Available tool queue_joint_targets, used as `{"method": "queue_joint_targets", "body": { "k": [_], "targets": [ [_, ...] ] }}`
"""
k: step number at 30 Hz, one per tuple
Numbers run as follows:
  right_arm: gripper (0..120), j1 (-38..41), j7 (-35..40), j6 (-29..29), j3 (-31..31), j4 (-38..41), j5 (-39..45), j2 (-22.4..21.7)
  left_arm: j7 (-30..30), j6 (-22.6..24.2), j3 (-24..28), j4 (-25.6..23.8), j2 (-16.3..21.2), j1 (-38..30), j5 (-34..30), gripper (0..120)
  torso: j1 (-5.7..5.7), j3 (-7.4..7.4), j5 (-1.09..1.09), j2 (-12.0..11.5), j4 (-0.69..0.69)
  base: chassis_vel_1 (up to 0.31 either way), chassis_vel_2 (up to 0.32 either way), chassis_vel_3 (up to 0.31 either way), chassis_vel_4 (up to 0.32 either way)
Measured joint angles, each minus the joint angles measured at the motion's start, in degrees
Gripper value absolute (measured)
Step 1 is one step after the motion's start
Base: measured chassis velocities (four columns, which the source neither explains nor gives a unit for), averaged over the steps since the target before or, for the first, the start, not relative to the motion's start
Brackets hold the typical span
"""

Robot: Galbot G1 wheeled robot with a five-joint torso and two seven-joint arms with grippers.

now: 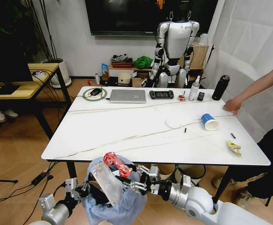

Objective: Pick up the trash bin and place the trash from the table into it.

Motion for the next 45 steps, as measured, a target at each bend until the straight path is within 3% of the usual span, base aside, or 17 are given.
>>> {"method": "queue_joint_targets", "body": {
  "k": [7,11,13,19,21,26,29,33,37,38,41,45],
  "targets": [
    [55,1.28,2.19,-1.09,-1.02,-1.04,0.20,1.01,-0.01,0.12,0.13,-0.50,-0.99,0.44,0.41,0,0.00,0.00,0.00,-0.01,0.00,0.000,0.000,0.000,0.000],
    [75,0.49,2.24,-1.78,0.31,-0.34,1.17,0.13,0.02,0.13,0.23,-0.55,-1.69,0.67,1.21,0,0.00,0.00,-0.01,-0.01,0.00,0.000,0.000,0.000,0.000],
    [76,0.26,2.23,-1.79,0.53,-0.18,1.18,0.07,0.02,0.13,0.25,-0.57,-1.79,0.70,1.29,0,0.00,0.00,0.00,-0.01,0.00,0.000,0.000,0.000,0.000],
    [99,-1.72,2.33,-2.63,5.94,0.32,1.86,1.47,0.09,0.13,-0.05,-1.08,-2.34,1.50,2.17,0,0.00,0.00,-0.01,0.00,-0.01,0.000,0.000,0.000,0.000],
    [99,-1.73,2.61,-3.13,7.38,0.12,2.05,1.97,0.12,0.13,-0.16,-1.14,-2.51,1.84,2.37,0,0.00,0.00,0.00,-0.01,-0.01,0.000,0.000,0.000,0.000],
    [100,-0.47,14.70,-6.39,13.53,-2.70,0.72,4.31,0.67,-0.07,-1.09,-1.77,-4.52,3.72,4.41,0,0.00,0.00,0.00,-0.01,0.01,0.000,0.000,0.000,0.000],
    [100,-0.30,17.77,-6.89,14.97,-4.30,-0.78,4.90,0.96,-0.23,-1.34,-1.97,-5.20,4.03,5.22,0,0.00,0.00,0.00,-0.01,0.02,0.000,0.000,0.000,0.000],
    [100,0.69,27.54,-11.65,19.88,-12.00,-5.15,6.69,1.18,-0.42,-1.92,-2.75,-6.80,4.53,5.98,0,0.00,0.00,0.01,-0.01,0.00,0.000,0.000,0.000,0.000],
    [100,1.17,30.43,-15.23,21.59,-14.41,-6.24,7.52,1.20,-0.47,-2.27,-2.97,-7.09,4.70,5.99,0,0.00,0.00,0.02,-0.01,-0.01,0.000,0.000,0.000,0.000],
    [100,1.98,32.59,-19.77,23.64,-17.35,-6.79,8.67,1.23,-0.51,-2.64,-3.16,-7.45,4.94,6.00,0,0.00,0.00,0.00,0.00,-0.01,0.000,0.000,0.000,0.000],
    [100,4.41,32.92,-23.24,26.88,-24.88,-7.11,11.07,1.32,-0.73,-2.95,-3.56,-8.47,5.39,6.20,0,0.00,0.00,0.02,-0.01,0.00,0.000,0.000,0.000,0.000],
    [100,6.15,31.24,-24.12,29.01,-28.70,-6.83,12.00,1.44,-0.81,-3.02,-3.82,-9.08,5.65,6.40,0,0.00,0.00,0.02,-0.01,0.00,0.000,0.000,0.000,0.000]
  ]
}}
